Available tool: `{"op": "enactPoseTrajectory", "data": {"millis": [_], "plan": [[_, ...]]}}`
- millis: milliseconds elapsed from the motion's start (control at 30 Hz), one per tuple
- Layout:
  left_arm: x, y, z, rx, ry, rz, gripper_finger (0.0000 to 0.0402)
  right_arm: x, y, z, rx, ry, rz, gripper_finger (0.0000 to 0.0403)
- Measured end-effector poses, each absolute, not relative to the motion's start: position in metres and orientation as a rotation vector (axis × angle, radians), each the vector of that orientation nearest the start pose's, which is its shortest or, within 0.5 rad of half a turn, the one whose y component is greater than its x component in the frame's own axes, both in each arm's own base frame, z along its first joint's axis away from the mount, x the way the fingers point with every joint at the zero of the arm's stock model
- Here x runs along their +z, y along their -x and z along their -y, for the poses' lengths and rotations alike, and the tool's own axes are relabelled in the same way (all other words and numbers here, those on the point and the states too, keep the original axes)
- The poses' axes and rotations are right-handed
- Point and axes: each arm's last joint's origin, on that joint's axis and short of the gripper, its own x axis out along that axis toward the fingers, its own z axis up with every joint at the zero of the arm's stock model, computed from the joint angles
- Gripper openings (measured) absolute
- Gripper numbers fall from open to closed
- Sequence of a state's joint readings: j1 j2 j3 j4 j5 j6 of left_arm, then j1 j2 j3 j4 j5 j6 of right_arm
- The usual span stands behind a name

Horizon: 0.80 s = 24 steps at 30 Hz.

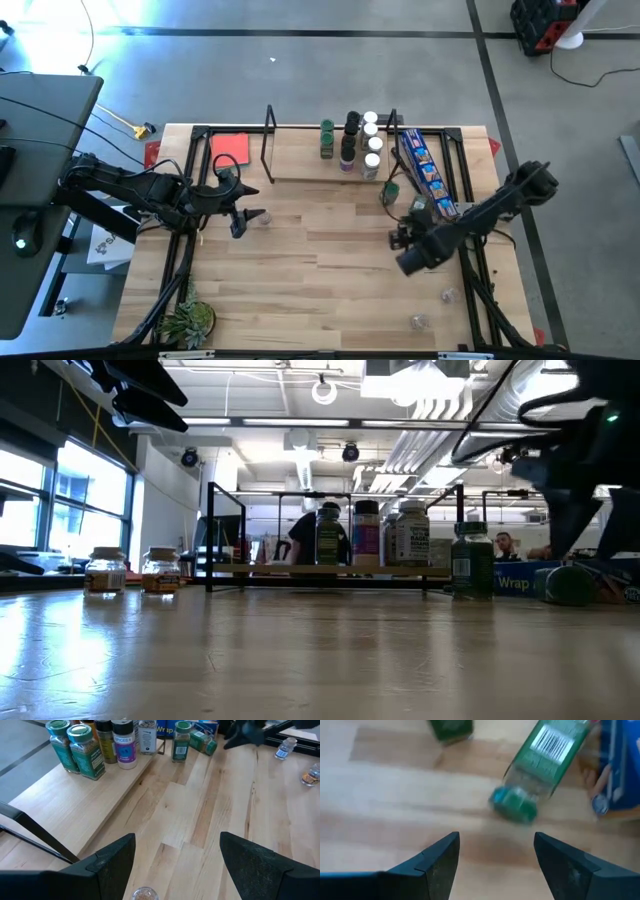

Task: Shelf spices
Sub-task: Put the left green seasoning bottle on the shelf aligned with the other green seasoning bottles

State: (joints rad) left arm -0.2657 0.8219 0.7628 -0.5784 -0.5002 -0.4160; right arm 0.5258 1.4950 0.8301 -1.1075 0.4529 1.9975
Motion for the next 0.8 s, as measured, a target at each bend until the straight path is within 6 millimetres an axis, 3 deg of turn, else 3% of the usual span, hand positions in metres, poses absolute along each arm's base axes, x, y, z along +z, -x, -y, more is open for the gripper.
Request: {"op": "enactPoseTrajectory", "data": {"millis": [500,633,800], "plan": [[0.287,-0.161,0.029,0.344,0.163,-0.533,0.0286,0.168,-0.206,-0.035,-1.444,-0.846,-1.010,0.0252],[0.287,-0.161,0.029,0.344,0.163,-0.532,0.0286,0.153,-0.200,-0.027,-1.434,-0.904,-1.104,0.0252],[0.287,-0.161,0.029,0.344,0.163,-0.533,0.0286,0.129,-0.194,-0.026,-1.355,-0.956,-1.090,0.0252]]}}
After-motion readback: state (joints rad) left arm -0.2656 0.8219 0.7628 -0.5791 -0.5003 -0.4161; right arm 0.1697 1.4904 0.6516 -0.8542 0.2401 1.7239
